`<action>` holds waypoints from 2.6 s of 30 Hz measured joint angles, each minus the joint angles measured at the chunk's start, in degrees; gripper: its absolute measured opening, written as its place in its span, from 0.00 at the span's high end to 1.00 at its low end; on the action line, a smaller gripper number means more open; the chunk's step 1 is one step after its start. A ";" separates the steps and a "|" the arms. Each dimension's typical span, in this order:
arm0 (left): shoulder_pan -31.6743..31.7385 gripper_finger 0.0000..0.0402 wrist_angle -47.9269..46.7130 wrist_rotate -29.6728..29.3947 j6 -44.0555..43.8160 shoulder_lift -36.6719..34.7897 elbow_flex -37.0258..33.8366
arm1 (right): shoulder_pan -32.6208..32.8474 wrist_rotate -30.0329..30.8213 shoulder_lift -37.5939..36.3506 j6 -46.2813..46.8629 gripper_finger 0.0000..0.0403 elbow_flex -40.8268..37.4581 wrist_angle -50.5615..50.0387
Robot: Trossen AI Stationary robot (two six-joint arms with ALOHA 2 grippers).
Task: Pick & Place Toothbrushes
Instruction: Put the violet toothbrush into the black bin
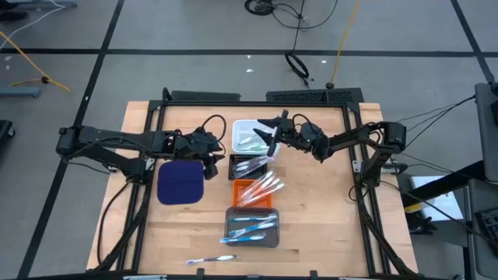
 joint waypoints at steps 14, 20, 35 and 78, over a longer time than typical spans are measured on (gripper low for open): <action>-11.13 0.67 -3.30 13.02 -6.96 1.95 -0.04 | 1.32 -0.39 -0.02 0.10 0.50 0.00 -0.28; -21.21 0.67 -2.63 13.01 -16.73 7.35 -0.11 | 1.30 -0.41 -0.03 0.14 0.50 0.00 -1.14; -40.64 0.67 15.84 12.97 -44.87 24.11 -0.06 | 1.30 -0.43 -0.04 1.69 0.50 0.00 -1.32; -48.74 0.99 20.97 14.40 -63.17 35.02 -0.04 | 1.30 -0.39 -0.04 1.59 0.51 0.00 -1.34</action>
